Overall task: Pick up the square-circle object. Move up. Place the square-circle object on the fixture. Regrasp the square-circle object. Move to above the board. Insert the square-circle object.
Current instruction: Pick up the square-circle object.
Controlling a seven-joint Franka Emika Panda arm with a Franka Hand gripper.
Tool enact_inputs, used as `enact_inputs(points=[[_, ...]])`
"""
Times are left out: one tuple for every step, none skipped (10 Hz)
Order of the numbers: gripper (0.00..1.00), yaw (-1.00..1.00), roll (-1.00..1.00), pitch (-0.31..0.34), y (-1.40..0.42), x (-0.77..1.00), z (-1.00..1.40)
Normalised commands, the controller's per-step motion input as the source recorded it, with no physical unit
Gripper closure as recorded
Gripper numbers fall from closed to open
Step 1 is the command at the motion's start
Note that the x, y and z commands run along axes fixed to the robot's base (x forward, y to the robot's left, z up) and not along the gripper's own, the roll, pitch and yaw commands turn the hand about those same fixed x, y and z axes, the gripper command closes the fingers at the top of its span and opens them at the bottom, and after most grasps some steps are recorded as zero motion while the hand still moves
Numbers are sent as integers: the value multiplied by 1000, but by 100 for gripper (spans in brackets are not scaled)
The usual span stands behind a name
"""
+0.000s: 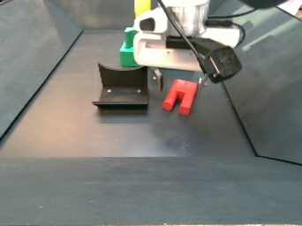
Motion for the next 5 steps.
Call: enact_inputs(points=[[0, -34, -99, -94, 0, -66, -303], [0, -14, -107, -111, 3, -74, -249], [0, -17, -131, -130, 14, -71, 0], [0, 0, -61, -129, 0, -86, 0], [0, 0, -190, -303, 29, -186, -86]])
